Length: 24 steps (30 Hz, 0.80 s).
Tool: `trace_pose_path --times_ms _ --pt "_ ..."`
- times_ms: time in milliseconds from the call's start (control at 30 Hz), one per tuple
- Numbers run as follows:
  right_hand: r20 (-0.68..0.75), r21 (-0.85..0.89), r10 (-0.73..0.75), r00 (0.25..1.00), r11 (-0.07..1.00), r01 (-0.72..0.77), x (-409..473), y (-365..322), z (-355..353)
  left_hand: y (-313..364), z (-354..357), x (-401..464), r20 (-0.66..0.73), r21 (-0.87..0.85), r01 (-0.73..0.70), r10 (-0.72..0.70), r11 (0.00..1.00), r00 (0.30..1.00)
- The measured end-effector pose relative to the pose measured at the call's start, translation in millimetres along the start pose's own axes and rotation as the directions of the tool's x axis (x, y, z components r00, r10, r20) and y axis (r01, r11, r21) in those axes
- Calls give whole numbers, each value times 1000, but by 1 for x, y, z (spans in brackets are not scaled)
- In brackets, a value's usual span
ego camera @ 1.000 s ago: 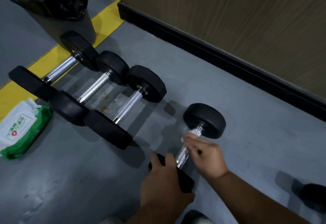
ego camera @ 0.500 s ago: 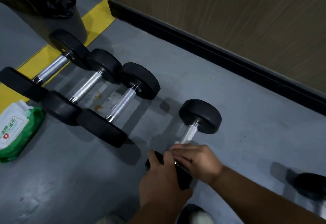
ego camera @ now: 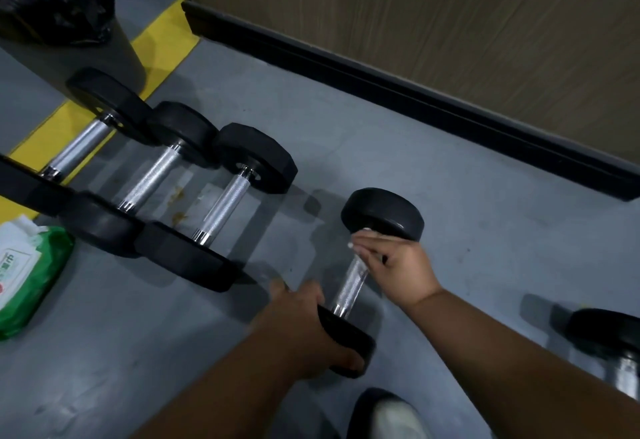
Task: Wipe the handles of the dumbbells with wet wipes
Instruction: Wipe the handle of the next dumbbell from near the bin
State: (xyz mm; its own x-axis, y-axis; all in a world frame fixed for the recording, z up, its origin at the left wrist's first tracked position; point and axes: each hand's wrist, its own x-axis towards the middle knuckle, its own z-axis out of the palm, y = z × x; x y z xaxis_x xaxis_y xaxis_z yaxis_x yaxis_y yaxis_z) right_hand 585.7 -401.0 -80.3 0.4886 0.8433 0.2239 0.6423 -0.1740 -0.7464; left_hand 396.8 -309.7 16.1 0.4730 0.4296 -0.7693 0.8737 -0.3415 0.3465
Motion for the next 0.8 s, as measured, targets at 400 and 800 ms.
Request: trace_pose_path --times_ms 400,800 --pt "40 -80 43 998 996 -40 -11 3 -17 19 42 3 -66 -201 51 -65 978 996" --pt "523 -250 70 849 965 75 -42 -53 -31 27 54 -6 -186 -170 1 -33 985 982"
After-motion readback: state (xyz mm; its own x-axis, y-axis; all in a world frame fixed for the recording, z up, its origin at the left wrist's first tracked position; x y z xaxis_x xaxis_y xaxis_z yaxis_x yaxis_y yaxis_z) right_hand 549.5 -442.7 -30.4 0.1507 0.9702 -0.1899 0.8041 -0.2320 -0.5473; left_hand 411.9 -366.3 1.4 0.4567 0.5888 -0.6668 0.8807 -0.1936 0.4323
